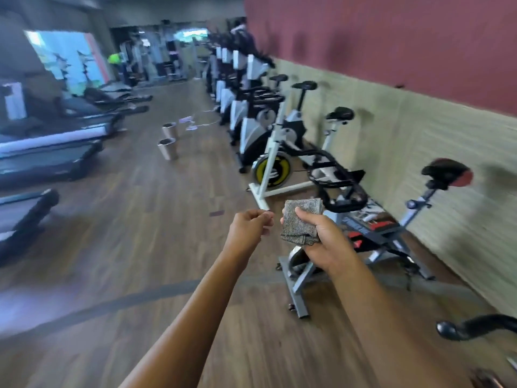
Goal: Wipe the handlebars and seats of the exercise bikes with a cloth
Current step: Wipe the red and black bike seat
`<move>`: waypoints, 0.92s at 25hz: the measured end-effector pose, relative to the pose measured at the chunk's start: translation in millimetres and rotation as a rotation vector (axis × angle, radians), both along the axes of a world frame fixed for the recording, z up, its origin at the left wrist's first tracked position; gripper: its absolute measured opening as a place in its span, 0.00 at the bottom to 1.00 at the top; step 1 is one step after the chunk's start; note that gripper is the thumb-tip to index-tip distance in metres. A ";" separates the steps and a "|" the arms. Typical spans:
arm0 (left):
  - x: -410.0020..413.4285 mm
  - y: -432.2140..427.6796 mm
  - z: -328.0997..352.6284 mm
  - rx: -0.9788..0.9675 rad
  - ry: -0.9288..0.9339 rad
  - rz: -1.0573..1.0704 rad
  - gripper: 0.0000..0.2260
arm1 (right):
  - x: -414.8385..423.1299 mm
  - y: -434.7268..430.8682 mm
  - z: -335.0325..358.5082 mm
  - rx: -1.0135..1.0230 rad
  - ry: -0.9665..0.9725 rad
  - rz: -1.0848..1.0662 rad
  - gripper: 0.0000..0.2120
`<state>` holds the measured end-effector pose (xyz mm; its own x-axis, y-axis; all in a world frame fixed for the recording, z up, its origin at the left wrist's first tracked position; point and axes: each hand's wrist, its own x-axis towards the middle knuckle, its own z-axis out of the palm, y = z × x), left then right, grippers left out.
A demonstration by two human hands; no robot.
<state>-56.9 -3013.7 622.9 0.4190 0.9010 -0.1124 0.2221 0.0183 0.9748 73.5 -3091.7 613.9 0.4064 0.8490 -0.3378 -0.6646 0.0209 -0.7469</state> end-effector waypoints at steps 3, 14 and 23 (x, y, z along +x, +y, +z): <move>100.1 45.2 -7.9 0.019 -0.018 -0.181 0.07 | 81.9 28.7 -13.1 -0.005 0.005 -0.232 0.12; 420.0 122.5 -50.0 -0.132 0.076 -0.625 0.10 | 334.1 86.2 -83.9 -0.093 0.200 -0.760 0.23; 655.7 145.3 -94.6 -0.173 0.187 -0.858 0.10 | 494.8 75.7 -69.8 -0.256 0.179 -0.988 0.09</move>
<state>598.8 -2868.4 528.3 0.9020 0.2502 -0.3520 0.3823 -0.0835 0.9203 568.3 -3016.0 544.1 0.8088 0.0585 -0.5851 -0.5390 0.4716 -0.6979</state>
